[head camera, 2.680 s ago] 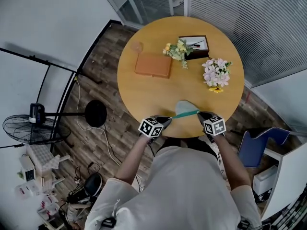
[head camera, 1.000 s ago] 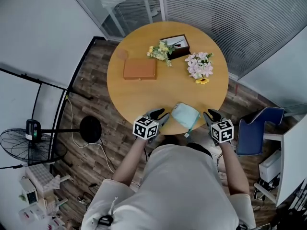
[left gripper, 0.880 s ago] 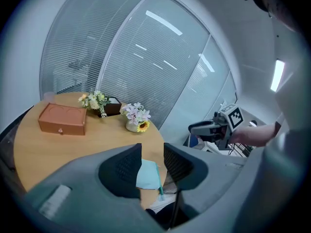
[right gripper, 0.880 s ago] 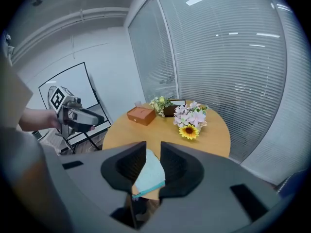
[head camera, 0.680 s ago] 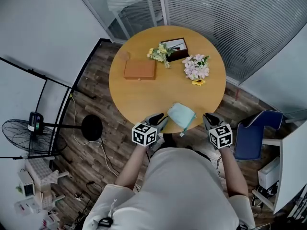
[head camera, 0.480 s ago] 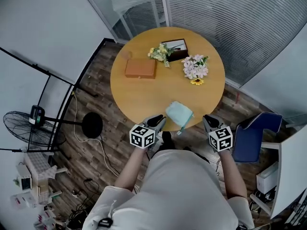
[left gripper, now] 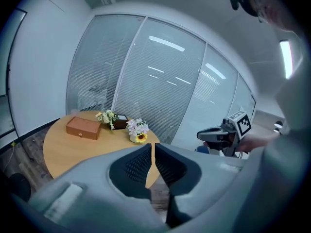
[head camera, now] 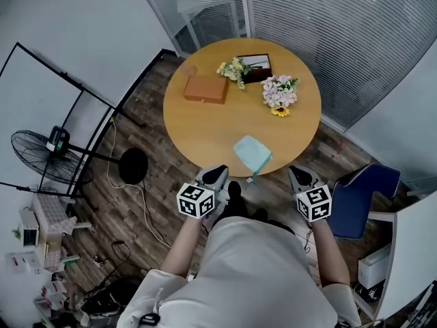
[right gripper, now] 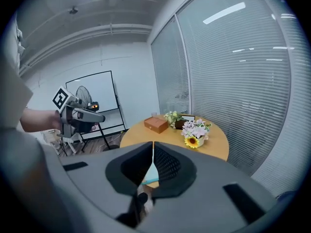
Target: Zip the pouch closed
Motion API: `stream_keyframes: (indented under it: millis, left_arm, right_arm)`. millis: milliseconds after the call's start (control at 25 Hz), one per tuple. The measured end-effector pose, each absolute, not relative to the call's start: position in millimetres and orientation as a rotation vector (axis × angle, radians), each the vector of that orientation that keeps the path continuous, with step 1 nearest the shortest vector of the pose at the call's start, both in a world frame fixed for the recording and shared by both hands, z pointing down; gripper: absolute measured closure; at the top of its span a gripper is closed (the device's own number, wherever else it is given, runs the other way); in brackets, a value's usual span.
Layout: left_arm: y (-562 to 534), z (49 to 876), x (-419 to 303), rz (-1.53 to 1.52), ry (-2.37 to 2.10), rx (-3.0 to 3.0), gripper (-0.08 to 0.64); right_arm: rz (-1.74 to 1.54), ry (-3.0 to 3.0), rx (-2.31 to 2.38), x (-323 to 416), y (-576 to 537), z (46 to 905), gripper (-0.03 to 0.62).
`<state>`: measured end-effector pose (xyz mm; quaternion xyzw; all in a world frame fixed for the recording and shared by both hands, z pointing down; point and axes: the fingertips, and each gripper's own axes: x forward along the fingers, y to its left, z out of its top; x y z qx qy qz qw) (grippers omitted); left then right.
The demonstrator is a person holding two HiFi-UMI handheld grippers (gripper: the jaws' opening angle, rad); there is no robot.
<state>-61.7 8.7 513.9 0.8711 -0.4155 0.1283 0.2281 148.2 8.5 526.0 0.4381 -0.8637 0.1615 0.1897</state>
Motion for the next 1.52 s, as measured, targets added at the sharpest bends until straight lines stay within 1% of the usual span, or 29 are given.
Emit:
stream_keyframes:
  millis: [480,600,1000,1520]
  left_arm:
    - [48.4,484.1,-76.9,0.306,-1.084,2.434,0.54]
    - [51.8,473.1,-86.3,0.339,-1.049,2.483,0.54]
    - [34.6,451.0,-111.5,0.345,-0.975,2.578,0.54]
    - [18.1,443.9,-124.1,0.307,-0.957,2.594,0.54]
  right_arm:
    - [0.365,-2.454,1.199,134.2,43.0,499.5,0.589]
    - [0.326,-2.449,1.209,127.9,44.6,489.1,0.589]
    - [0.245,-2.411,1.317,111.9,38.7,460.4,0.591]
    - [0.247,-2.374,1.399,112.7,30.5,452.7,0.589]
